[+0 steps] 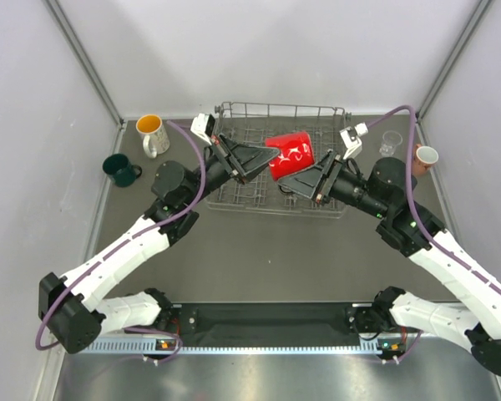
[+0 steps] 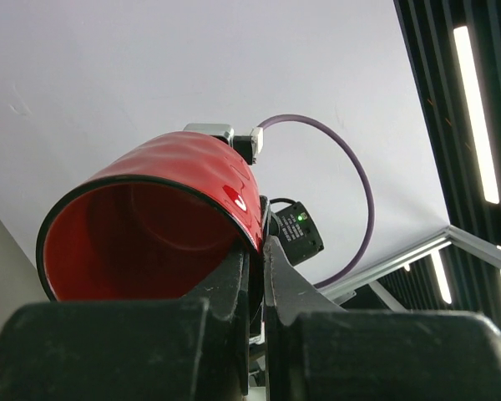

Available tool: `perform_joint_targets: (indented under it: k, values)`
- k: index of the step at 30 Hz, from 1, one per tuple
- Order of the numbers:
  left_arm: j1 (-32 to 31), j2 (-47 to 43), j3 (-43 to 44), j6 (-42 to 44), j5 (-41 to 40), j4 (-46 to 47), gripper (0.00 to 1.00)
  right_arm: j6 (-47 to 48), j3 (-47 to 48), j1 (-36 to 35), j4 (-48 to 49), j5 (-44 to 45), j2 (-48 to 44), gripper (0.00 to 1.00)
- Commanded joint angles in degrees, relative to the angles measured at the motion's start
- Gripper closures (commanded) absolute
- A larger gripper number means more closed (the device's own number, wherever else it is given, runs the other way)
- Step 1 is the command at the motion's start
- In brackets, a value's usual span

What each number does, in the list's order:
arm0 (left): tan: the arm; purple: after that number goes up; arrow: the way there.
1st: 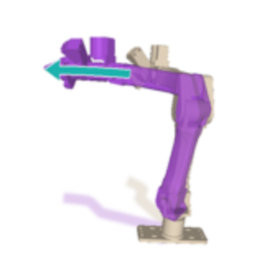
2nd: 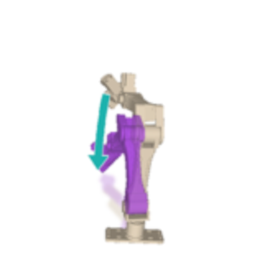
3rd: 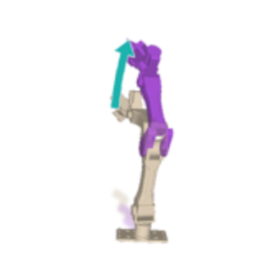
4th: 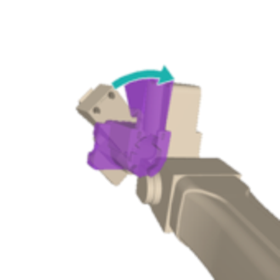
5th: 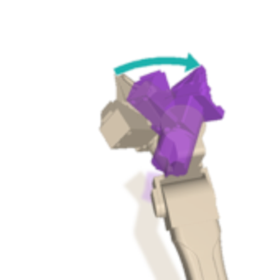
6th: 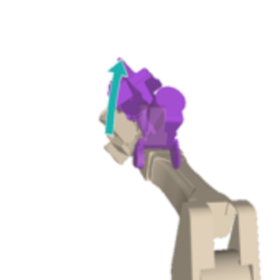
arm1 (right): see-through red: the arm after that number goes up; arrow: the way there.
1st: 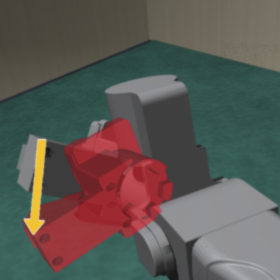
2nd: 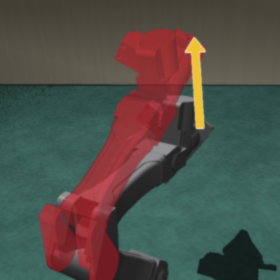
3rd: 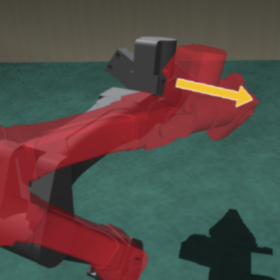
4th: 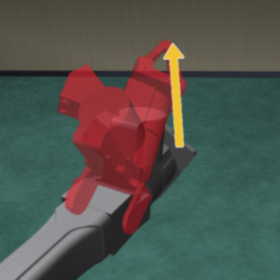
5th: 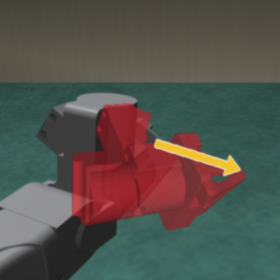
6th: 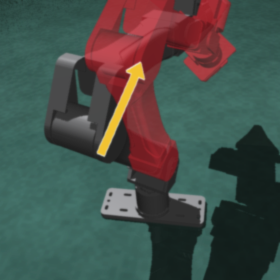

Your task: Load the cups into the dish rack

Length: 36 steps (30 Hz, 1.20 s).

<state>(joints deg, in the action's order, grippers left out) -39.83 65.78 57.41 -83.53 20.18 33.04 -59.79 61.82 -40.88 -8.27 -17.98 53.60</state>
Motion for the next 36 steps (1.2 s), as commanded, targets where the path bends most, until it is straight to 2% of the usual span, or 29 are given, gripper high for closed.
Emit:
perform_joint_targets:
  k: [1,4,6,10,11,15,16,17,18,19,22,24,28,32,36]
  values:
    - [-0.59,-3.2,-0.36,-1.99,-0.94,8.45,1.0,0.29,-0.21,-0.69,4.49,2.59,-1.48,0.6]
    - [-0.6,-3.38,-0.45,-2.34,-1.03,8.36,1.0,0.2,-0.21,-0.69,4.84,2.6,-1.4,0.6]
    - [-0.77,-3.29,-0.37,-2.43,-0.85,8.36,1.0,0.11,-0.12,-0.69,4.93,2.6,-1.31,0.69]
    - [-1.21,-3.29,-0.45,-2.69,-0.67,8.1,1.0,0.02,-0.04,-0.6,4.85,2.51,-1.13,0.96]
    - [-1.21,-3.46,-0.37,-2.69,-0.67,7.05,1.0,0.02,0.05,-0.69,4.85,2.33,-1.13,1.0]
    - [-1.21,-4.51,-0.54,-1.91,-1.37,1.45,1.0,0.55,0.05,-0.69,4.32,2.51,-1.75,1.0]
    - [-1.3,-5.3,-0.72,-1.12,-1.81,0.11,0.87,0.73,0.05,-0.78,3.8,2.94,-2.27,1.0]
    - [-1.21,-5.83,-1.24,-0.76,-2.08,-2.95,0.62,1.34,-0.03,-0.78,2.66,3.82,-2.62,1.0]
    - [-1.21,-6.45,-1.25,-0.5,-2.43,-4.72,0.47,1.69,-0.12,-0.78,1.95,4.35,-3.06,1.0]
    - [-1.3,-7.84,-2.12,-0.15,-2.87,-6.48,0.38,2.13,-0.04,-0.78,1.16,4.79,-3.59,1.0]
    - [-1.21,-11.88,-4.84,0.64,-5.67,-12.0,0.21,4.41,0.93,-0.69,-2.78,6.81,-4.38,1.0]
    - [-1.12,-14.26,-5.99,1.34,-7.87,-16.05,0.18,6.16,1.8,-0.69,-4.55,8.04,-4.56,1.0]
    - [-1.12,-22.59,-6.96,3.98,-12.97,-32.81,0.15,10.82,4.7,-0.69,-12.7,11.72,-3.08,1.0]
    - [-1.21,-29.47,-6.78,5.56,-19.03,-45.13,0.17,15.92,9.1,-0.69,-21.15,16.9,0.35,1.0]
    - [-1.21,-34.57,-3.02,9.16,-26.14,-54.2,0.18,21.27,12.35,-0.78,-24.95,24.2,3.43,1.0]
